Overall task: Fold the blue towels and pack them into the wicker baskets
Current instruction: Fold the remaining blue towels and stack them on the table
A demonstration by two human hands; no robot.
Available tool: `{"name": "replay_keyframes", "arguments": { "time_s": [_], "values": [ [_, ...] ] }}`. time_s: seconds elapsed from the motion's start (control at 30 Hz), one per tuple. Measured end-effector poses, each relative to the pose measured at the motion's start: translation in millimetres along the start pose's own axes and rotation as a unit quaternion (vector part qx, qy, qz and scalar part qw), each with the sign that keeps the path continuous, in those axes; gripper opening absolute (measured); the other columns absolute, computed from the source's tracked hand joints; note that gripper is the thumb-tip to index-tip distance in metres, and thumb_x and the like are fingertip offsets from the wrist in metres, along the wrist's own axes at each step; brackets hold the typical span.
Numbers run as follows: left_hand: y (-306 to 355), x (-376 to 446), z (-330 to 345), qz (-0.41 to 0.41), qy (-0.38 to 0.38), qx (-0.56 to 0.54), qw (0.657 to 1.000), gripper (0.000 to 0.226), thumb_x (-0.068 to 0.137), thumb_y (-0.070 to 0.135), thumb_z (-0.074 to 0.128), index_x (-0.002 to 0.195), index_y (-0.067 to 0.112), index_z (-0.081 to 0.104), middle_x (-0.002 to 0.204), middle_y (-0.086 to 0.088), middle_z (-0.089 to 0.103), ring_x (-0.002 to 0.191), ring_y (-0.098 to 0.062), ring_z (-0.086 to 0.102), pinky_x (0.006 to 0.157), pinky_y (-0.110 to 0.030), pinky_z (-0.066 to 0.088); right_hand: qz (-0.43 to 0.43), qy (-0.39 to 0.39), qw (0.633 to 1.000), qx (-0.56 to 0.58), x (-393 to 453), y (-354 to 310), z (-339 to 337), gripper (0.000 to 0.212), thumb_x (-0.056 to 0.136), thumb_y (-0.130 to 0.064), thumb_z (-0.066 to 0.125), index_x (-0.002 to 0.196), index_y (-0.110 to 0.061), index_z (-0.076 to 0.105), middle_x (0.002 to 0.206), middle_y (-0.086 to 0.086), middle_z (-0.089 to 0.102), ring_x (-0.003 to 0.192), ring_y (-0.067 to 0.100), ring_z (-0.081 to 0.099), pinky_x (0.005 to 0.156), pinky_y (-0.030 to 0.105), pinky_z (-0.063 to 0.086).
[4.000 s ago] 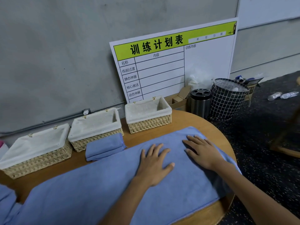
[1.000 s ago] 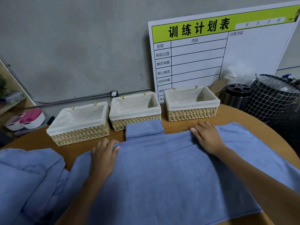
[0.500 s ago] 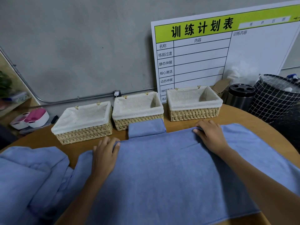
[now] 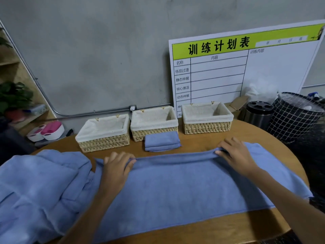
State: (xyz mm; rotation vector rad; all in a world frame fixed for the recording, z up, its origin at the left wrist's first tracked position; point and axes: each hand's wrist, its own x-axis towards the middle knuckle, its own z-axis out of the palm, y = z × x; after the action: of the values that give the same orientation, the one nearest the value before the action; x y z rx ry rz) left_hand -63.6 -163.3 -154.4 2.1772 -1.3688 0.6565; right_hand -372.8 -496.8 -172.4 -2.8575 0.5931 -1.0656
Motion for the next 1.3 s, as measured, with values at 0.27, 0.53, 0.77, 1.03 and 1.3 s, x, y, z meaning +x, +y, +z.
{"name": "replay_keyframes", "arguments": {
  "time_s": [0.27,0.53,0.77,1.03,1.3],
  "values": [
    [3,-56,8,0.013,-0.081,-0.011,0.997,0.047,0.101,0.066,0.025,0.086,0.039,0.061,0.086,0.023,0.06,0.083,-0.01,0.048,0.07,-0.037,0.038,-0.019,-0.075,0.997,-0.016,-49,-2,-1,0.038,0.1,-0.061,0.03,0.099,-0.033,0.056,0.089,-0.013,0.055,0.082,0.009,0.041,0.07,0.028,0.02],
    [-6,-34,19,-0.003,-0.053,0.003,0.999,0.039,0.1,0.056,0.034,0.086,0.035,0.063,0.078,0.019,0.06,0.078,-0.015,0.05,0.068,-0.039,0.038,-0.01,-0.067,0.998,-0.013,-18,2,16,0.057,0.1,-0.065,0.02,0.093,-0.026,0.061,0.09,-0.011,0.059,0.08,0.018,0.049,0.07,0.037,0.036],
    [13,-40,-5,-0.011,0.009,-0.053,0.998,0.039,0.101,0.057,0.033,0.088,0.036,0.064,0.076,0.034,0.045,0.08,-0.01,0.044,0.07,-0.036,0.032,-0.018,-0.002,1.0,-0.003,-24,-8,-12,0.033,0.1,-0.047,0.042,0.091,-0.022,0.062,0.086,-0.007,0.054,0.078,0.018,0.046,0.068,0.04,0.042],
    [-3,-83,4,0.07,-0.046,-0.011,0.996,0.046,0.096,0.065,0.034,0.099,0.039,0.07,0.099,0.026,0.068,0.086,-0.012,0.054,0.068,-0.032,0.038,-0.02,-0.063,0.998,0.002,-71,-13,-17,0.042,0.102,-0.057,0.034,0.095,-0.025,0.06,0.086,-0.007,0.056,0.071,0.019,0.045,0.066,0.036,0.041],
    [-5,-70,-4,0.078,-0.042,0.017,0.996,0.058,0.097,0.071,0.025,0.104,0.037,0.071,0.097,0.024,0.068,0.084,-0.008,0.043,0.066,-0.032,0.04,-0.029,-0.066,0.997,0.003,-47,-5,-8,0.053,0.101,-0.061,0.029,0.094,-0.021,0.063,0.086,-0.003,0.061,0.072,0.02,0.047,0.069,0.035,0.04]
  ]
}}
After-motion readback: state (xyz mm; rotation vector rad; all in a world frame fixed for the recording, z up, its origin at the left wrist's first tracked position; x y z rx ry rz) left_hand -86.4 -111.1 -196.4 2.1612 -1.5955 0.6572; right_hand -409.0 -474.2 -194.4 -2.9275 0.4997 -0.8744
